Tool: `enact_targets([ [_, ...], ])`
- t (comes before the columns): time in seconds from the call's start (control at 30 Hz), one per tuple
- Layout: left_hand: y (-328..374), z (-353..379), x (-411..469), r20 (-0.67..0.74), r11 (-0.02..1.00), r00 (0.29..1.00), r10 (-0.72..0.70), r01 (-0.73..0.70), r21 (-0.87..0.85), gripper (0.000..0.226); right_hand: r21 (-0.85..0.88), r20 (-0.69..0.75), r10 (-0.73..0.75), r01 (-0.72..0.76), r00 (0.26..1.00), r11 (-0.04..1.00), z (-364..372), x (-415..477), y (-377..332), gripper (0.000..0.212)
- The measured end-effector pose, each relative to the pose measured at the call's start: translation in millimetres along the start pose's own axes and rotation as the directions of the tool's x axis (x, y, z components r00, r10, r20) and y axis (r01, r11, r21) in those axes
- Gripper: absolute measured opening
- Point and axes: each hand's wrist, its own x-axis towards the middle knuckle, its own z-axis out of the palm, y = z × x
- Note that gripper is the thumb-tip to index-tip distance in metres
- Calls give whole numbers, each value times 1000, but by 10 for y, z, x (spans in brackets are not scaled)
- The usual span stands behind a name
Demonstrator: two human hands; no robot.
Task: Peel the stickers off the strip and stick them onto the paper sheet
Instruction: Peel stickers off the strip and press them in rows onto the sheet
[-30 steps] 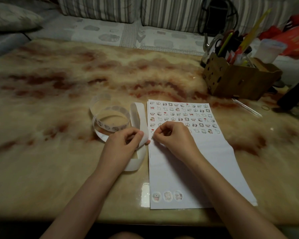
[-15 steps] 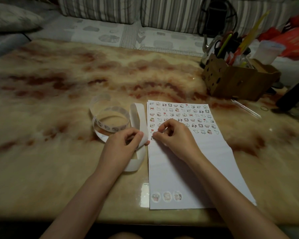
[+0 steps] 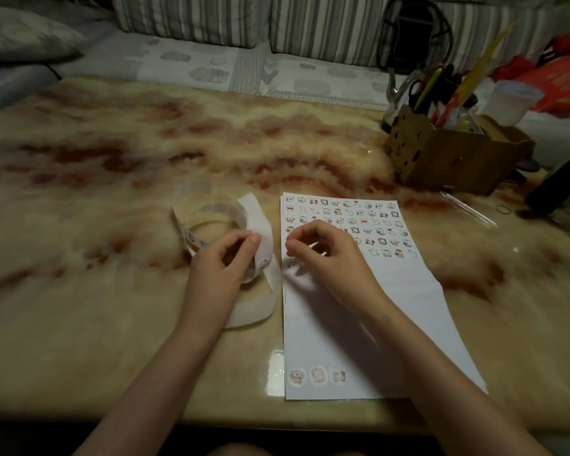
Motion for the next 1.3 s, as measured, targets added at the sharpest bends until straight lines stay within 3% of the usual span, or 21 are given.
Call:
enact_targets([
  [0.17,63,-5,12,-25,995,1000,-5,3,-95,13,3,43,-123,123,991,992,146,-27,-60,15],
  [0.37,46,-5,22,-25,988,999,-30,26,-153,15,89,4,-123,122,992,989,232,-43,-88,25],
  [0.57,30,2,25,-18,985,998,-57,54,-161,32,81,-7,-131,132,991,988,221,-27,-57,19],
  [0.73,20,21,13,20,997,1000,-22,23,-73,13,71,-17,-138,138,990,988,196,-16,-39,17],
  [1.3,33,10,8,22,989,998,-63,66,-136,9,15,-78,-195,197,978,980,203,-50,27,4],
])
